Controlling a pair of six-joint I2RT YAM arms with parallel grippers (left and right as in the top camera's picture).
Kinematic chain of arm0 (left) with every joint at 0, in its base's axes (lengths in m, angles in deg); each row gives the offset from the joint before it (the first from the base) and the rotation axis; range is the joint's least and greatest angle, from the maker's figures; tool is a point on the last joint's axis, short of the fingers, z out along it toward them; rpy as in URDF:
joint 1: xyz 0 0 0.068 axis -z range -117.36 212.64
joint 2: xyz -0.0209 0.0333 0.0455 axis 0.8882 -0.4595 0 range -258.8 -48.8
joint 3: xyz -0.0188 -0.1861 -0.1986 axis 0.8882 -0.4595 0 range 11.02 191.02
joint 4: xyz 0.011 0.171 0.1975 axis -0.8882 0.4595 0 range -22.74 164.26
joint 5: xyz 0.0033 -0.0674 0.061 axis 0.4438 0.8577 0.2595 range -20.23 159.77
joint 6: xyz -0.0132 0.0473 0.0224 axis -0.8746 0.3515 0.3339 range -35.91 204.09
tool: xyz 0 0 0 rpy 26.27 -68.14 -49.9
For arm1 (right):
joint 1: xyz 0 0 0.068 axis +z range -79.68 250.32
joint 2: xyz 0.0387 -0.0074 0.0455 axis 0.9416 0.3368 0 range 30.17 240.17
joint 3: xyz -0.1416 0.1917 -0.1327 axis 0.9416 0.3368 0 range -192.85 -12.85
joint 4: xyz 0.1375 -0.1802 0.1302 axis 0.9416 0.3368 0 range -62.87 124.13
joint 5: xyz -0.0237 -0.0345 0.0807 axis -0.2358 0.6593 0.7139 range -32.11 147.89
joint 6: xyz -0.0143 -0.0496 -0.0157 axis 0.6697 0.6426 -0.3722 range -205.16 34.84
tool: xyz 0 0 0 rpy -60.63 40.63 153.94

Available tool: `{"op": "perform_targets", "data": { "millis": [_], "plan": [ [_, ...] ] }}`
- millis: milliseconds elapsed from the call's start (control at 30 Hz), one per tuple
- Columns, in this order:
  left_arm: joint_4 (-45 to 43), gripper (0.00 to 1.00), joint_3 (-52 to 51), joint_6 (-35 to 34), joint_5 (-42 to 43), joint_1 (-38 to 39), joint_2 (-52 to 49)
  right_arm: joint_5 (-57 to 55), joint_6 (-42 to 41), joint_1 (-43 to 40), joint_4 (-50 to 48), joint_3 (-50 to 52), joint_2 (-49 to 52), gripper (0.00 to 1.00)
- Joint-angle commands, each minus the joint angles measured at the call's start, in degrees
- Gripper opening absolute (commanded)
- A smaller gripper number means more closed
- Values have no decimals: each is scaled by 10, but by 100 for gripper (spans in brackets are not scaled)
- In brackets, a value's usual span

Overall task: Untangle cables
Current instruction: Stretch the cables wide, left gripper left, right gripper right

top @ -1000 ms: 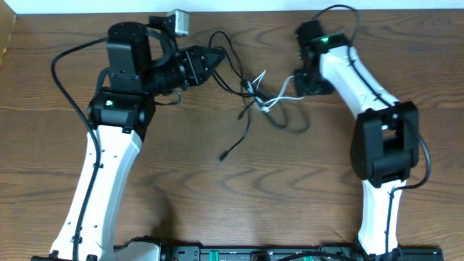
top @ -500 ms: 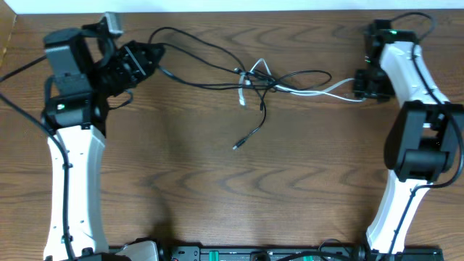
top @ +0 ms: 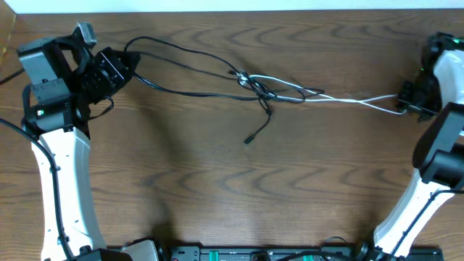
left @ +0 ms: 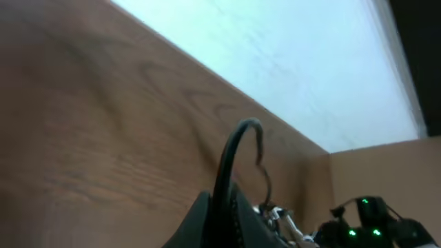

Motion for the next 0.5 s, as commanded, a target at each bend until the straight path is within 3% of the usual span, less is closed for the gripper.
{"op": "perform_targets", "data": {
  "millis": [0,167,267,333,467],
  "plan": [
    [43,8,9,33,-127,-8,8,76,45,-37,-1,4,8,45],
    [125,7,8,75,-213,12,-24,104,65,-33,-4,4,8,46],
    [148,7,8,119,-217,25,-63,104,70,-32,-8,3,8,47],
    [150,7,8,172,-186,34,-83,133,91,-32,-9,2,8,48],
    [151,7,8,291,-48,52,-106,347,248,-27,-10,-2,1,51]
  ]
}}
